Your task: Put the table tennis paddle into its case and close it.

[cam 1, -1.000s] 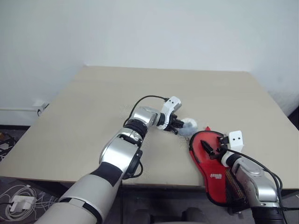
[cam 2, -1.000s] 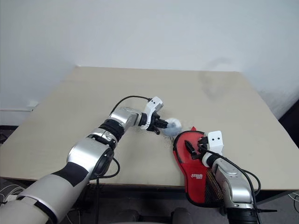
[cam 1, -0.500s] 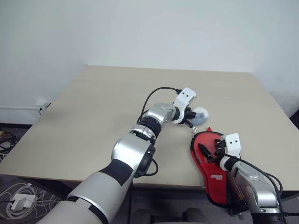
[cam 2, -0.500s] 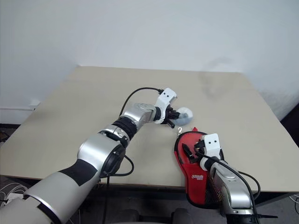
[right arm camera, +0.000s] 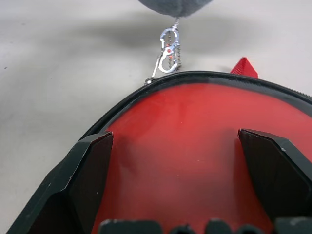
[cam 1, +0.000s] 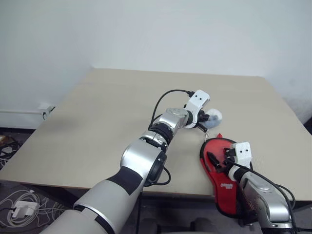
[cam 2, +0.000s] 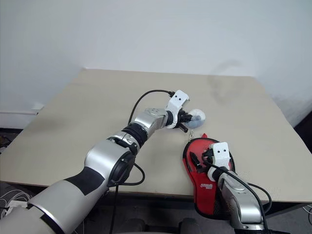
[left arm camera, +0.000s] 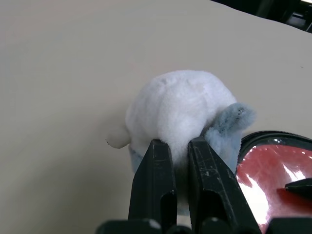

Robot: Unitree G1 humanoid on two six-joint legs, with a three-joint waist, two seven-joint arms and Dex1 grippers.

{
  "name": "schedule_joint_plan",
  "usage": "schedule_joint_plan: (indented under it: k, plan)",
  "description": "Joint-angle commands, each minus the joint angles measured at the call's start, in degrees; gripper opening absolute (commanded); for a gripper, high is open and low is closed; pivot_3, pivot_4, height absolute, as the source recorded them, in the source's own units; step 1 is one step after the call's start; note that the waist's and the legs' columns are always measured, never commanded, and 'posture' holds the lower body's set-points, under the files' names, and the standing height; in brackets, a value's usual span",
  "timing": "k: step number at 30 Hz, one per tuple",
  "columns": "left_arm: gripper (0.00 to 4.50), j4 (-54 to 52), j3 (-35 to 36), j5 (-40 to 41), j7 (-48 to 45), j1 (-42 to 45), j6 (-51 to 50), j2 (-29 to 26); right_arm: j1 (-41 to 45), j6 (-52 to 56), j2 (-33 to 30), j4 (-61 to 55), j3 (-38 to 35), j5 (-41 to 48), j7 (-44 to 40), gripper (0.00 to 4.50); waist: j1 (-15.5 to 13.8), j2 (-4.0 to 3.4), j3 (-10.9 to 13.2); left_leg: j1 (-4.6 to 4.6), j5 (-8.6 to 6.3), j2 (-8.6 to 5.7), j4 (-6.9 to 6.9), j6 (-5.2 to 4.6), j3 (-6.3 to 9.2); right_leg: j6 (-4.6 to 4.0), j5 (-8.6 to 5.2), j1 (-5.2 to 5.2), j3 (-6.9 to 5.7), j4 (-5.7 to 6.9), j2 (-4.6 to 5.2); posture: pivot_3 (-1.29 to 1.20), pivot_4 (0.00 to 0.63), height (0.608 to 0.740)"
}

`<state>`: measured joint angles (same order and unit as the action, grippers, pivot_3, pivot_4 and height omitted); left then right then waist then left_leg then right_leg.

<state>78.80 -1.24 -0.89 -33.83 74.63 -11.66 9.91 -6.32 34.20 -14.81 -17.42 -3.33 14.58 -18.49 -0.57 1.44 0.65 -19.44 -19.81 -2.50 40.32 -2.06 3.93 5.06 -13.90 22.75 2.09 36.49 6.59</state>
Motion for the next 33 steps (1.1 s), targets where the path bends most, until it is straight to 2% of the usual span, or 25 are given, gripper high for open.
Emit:
schedule_joint_plan:
  k: [1,6,13,16,26,27,33]
  plan:
    - [0.03,-1.8,0.5,-0.3,-1.9,3.4,1.8,4.8,-2.4,13.0,0.6,6.4,0.9,2.7,0.0,4.45,0.0,0.08,-0.1,0.06,0.00,0.00,0.00,0.00,0.02,0.00,0.00,-0.09,-0.03,-0.04,0.00,0.00,0.000,0.716]
    - [0.03,-2.1,1.3,0.0,-2.3,4.3,3.2,5.6,-0.7,18.0,0.1,6.5,1.1,4.6,-0.5,4.45,0.0,0.23,-0.2,0.94,-0.22,0.08,-0.31,-0.34,0.18,0.01,-0.01,-1.06,-0.25,-0.67,-0.03,0.00,0.000,0.716]
    - [0.03,-1.7,0.1,-1.7,1.6,3.5,5.5,8.7,1.0,19.5,-0.1,7.0,2.7,4.0,-0.4,4.45,0.1,0.61,-0.6,0.95,-0.08,0.08,-0.31,-0.06,0.28,0.01,0.00,-1.09,-0.32,-0.71,-0.02,0.00,0.000,0.716]
    - [0.82,-1.5,0.5,-1.6,3.6,3.5,5.7,10.5,1.0,19.1,0.1,6.6,3.5,3.5,-0.4,4.45,0.1,0.63,-0.6,0.95,-0.08,0.08,-0.31,-0.06,0.29,0.01,0.00,-1.07,-0.32,-0.71,-0.01,0.00,0.000,0.716]
    - [4.28,-1.4,-0.7,-1.9,2.6,1.7,7.0,14.4,0.4,18.9,0.5,5.6,3.9,3.6,0.3,4.45,0.1,0.67,-0.7,0.95,-0.09,0.10,-0.35,-0.05,0.30,0.01,-0.01,-1.06,-0.34,-0.73,-0.02,0.00,0.000,0.716]
    - [4.46,-1.4,-1.2,-2.2,1.8,1.5,6.8,14.4,0.4,18.9,0.6,5.5,4.0,3.7,0.3,4.45,0.1,0.67,-0.7,0.96,-0.09,0.10,-0.35,-0.05,0.30,0.01,-0.01,-1.05,-0.35,-0.73,-0.02,0.00,0.000,0.716]
    - [4.46,-2.2,-1.5,-1.1,-6.3,0.9,4.9,10.8,0.4,16.6,-0.2,5.5,4.4,3.5,-0.9,4.45,0.1,0.66,-0.7,0.95,-0.09,0.11,-0.37,-0.06,0.30,0.02,-0.01,-1.08,-0.36,-0.75,-0.03,0.00,0.000,0.716]
